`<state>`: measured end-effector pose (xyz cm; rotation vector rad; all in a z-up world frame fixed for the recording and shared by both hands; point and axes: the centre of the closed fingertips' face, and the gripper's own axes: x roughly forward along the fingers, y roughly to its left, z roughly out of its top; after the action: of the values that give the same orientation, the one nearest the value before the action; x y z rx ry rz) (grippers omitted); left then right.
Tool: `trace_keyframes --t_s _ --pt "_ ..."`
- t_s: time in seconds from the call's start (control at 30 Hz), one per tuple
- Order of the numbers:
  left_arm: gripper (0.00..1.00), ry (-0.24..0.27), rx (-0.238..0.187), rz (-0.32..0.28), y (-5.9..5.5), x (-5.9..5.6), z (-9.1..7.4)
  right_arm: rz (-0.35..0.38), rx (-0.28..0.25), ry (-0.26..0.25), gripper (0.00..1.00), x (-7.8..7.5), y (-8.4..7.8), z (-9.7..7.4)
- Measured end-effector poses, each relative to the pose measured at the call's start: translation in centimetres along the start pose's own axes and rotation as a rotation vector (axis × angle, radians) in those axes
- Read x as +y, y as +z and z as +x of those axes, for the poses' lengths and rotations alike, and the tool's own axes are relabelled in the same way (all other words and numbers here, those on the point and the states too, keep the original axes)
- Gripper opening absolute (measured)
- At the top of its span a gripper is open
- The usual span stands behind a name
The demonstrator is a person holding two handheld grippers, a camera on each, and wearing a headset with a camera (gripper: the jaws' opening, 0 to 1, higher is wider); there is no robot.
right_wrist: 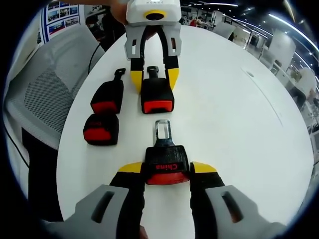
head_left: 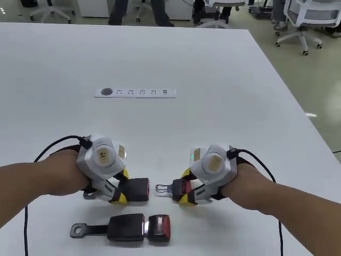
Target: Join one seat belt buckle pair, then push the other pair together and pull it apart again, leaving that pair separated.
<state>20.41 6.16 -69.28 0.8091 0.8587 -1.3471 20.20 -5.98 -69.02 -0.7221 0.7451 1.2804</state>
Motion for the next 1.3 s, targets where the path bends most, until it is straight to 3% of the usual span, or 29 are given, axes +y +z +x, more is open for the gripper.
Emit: trace_keyframes --t_s 0.47,0.7,0.9,1.03,1.17,1.3 --pt "0.33 0.007 0.022 0.014 0.0 -0.3 0.0 0.035 0.094 -0.015 0.34 -0.4 -3.6 -1.9" --pt "0.33 0.039 0.039 0.032 0.0 -0.3 -0.1 0.028 0.14 -0.051 0.34 -0.1 -3.6 -2.0" --pt "0.35 0.079 0.038 -0.014 -0.4 0.2 -0.2 0.028 0.158 -0.105 0.4 -0.5 -3.7 -2.4" --pt "0.45 0.105 0.042 -0.022 -0.6 0.3 -0.5 0.057 0.099 -0.134 0.41 -0.6 -2.6 -3.1" --pt "0.47 0.15 -0.002 -0.047 -0.1 0.4 -2.3 0.071 0.035 -0.154 0.4 -0.1 -0.8 -4.6" --pt "0.47 0.173 -0.027 -0.032 0.7 -0.7 -3.9 0.065 -0.008 -0.162 0.4 0.5 0.4 -5.0"
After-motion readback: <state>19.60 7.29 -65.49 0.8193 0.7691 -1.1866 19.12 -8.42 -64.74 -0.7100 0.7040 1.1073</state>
